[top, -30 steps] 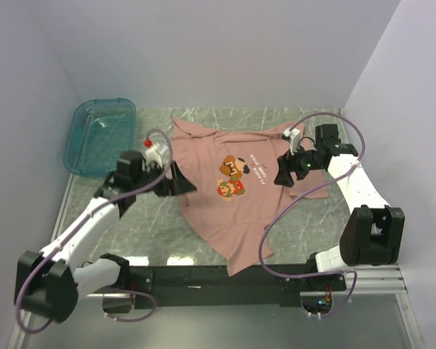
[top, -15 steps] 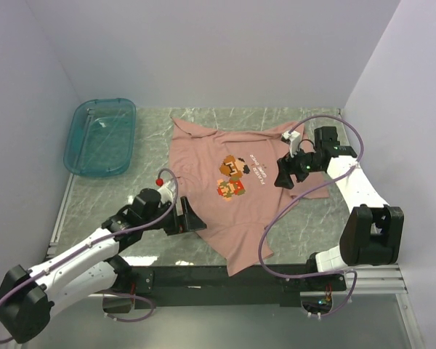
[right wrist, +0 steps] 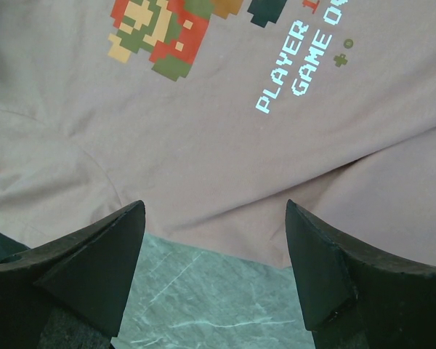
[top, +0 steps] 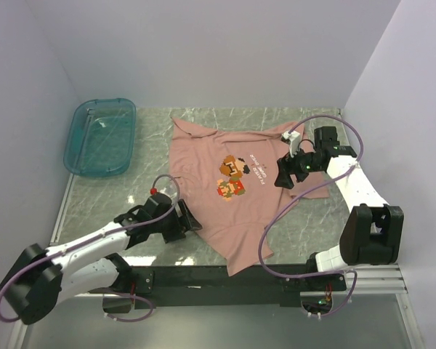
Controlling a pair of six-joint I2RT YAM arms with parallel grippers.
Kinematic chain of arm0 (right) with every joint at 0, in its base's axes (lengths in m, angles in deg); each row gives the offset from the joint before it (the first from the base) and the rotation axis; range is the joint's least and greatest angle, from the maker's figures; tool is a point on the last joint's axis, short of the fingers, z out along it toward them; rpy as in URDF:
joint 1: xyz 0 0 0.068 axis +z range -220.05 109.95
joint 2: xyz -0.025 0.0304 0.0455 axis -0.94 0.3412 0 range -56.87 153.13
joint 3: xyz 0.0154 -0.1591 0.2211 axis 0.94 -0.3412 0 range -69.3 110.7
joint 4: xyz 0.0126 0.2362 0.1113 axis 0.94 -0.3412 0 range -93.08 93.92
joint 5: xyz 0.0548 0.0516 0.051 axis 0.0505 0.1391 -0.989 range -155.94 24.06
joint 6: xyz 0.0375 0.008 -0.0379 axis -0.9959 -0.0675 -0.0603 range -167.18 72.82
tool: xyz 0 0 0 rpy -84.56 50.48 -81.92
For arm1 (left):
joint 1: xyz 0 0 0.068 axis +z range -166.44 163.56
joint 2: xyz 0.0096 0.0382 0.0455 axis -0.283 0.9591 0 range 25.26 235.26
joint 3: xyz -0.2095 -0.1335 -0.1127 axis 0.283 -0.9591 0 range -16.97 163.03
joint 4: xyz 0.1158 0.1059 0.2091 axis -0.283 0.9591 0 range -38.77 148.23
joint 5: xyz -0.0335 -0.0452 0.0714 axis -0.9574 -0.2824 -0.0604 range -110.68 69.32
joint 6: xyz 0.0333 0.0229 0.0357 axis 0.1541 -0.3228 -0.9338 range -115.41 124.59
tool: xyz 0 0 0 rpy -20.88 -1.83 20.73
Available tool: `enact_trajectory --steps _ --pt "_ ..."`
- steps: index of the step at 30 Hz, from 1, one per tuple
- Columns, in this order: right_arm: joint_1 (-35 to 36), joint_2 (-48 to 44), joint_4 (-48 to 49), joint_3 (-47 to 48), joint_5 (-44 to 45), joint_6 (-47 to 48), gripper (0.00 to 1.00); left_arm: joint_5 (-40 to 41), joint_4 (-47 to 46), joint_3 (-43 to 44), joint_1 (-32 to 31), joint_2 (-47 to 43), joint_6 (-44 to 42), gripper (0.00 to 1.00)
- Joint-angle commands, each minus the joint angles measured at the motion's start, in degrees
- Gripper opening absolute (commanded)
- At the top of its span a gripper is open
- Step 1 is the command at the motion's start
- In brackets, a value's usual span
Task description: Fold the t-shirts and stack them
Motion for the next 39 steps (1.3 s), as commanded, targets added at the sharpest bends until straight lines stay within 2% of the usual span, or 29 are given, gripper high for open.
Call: enact_trajectory --steps 1,5,13,23,28,29,30,32,33,36,39 --pt "-0.3 0.14 1.26 -0.47 -0.2 0.51 0.84 0.74 -0.73 1.78 -0.23 3.9 1.67 0.82" --pt "-0.48 0.23 1.17 -0.56 -0.29 0.6 0.84 0.38 -2.59 1.69 -0.58 6.63 2.2 0.83" --pt "-0.56 0.75 0.55 -0.38 -0.64 1.13 0.83 2.14 0.05 4.5 -1.45 11.99 2.81 0.85" --pt "-0.57 0.67 0.2 -0.2 -0.82 1.3 0.84 5.92 4.35 9.68 -4.71 19.63 2.9 0.82" --pt "-0.83 0.41 0.03 -0.2 -1.08 1.39 0.84 7.49 5.76 12.5 -6.64 23.07 2.38 0.72" --pt "-0.92 0.4 -0.06 -0.2 -1.17 1.39 0.84 7.93 6.46 12.76 -6.73 23.68 2.29 0.66" --pt "-1.0 0.4 -0.15 -0.2 -1.34 1.48 0.84 8.55 6.9 13.11 -6.82 23.95 2.2 0.54" --pt "-1.01 0.32 -0.24 -0.12 -1.52 1.65 0.84 8.99 7.17 13.38 -6.82 24.82 1.41 0.38" --pt "-1.09 0.23 -0.33 -0.12 -1.61 1.57 0.84 8.99 7.43 13.64 -6.82 25.27 0.97 0.26" --pt "-1.27 0.05 -0.68 -0.03 -1.78 1.74 0.84 8.99 9.09 14.08 -6.82 25.97 -0.61 0.2" --pt "-1.53 -0.39 -0.68 0.06 -2.05 1.74 0.84 13.81 12.86 14.6 -6.47 23.43 -1.14 0.18"
